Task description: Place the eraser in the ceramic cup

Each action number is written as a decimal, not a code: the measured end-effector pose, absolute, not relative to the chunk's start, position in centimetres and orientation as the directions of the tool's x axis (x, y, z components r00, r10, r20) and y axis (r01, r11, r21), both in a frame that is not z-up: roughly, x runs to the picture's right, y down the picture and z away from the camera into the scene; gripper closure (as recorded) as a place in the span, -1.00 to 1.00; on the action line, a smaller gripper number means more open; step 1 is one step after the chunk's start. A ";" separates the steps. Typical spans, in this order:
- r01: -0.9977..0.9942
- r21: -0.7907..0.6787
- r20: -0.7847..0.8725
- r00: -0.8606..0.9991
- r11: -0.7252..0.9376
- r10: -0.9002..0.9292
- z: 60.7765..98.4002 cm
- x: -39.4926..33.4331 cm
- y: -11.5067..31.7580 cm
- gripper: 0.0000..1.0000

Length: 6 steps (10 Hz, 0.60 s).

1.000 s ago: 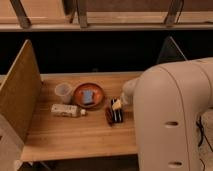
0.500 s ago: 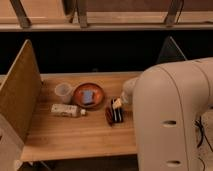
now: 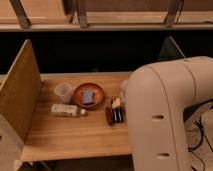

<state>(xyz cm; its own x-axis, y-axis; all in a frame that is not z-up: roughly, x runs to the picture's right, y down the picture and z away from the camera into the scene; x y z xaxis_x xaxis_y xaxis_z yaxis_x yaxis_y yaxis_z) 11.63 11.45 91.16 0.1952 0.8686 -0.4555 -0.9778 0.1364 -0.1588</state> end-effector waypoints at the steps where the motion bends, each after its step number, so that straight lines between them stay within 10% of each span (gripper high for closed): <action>1: -0.976 -0.165 -0.476 0.202 0.139 0.856 91.8 10.9 12.4 -0.60; 3: -0.972 -0.177 -0.508 0.225 0.155 0.831 93.0 9.5 13.8 -0.57; 6: -0.968 -0.176 -0.519 0.247 0.180 0.819 93.8 9.0 14.1 -0.02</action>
